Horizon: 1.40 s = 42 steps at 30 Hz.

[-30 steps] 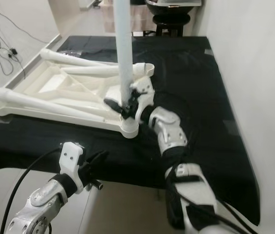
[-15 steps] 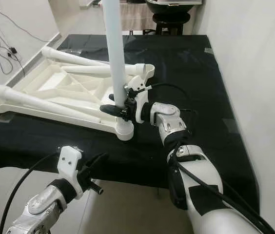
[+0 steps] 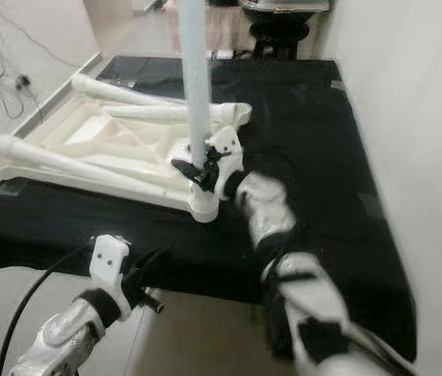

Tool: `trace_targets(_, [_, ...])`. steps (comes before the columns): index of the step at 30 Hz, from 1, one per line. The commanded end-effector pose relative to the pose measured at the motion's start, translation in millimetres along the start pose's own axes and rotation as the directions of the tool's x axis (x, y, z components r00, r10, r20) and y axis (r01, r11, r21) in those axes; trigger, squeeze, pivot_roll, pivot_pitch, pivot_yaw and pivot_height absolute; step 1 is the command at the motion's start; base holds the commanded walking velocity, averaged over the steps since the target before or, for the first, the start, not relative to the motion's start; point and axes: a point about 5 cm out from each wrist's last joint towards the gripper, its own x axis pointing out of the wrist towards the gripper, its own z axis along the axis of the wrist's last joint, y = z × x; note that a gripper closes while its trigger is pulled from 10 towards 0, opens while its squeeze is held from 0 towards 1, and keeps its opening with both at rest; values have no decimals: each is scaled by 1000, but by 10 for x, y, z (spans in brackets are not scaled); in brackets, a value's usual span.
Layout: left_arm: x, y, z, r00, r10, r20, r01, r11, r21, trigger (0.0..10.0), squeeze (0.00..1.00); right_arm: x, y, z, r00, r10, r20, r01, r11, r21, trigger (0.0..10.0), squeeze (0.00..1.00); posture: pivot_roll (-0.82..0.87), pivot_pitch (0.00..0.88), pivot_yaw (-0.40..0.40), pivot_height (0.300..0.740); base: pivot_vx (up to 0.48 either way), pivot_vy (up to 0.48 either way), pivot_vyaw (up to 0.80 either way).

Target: Building children table

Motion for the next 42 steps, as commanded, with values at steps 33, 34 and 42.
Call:
trace_targets(33, [85, 74, -37, 1000, 9, 3, -9, 1000, 5, 10000, 0, 279, 137, 366, 719, 684, -127, -693, 720, -42, 10000, 0, 5, 74, 29, 740, 0, 0, 0])
trace_targets(34, [85, 74, -37, 1000, 9, 3, -9, 1000, 5, 10000, 0, 279, 137, 366, 719, 684, -127, -693, 720, -42, 10000, 0, 5, 74, 29, 740, 0, 0, 0])
trace_targets(42, [59, 40, -44, 1000, 14, 2, -14, 1000, -4, 10000, 0, 275, 78, 292, 699, 697, -162, -702, 712, 35, 0, 0, 20, 87, 23, 740, 0, 0, 0])
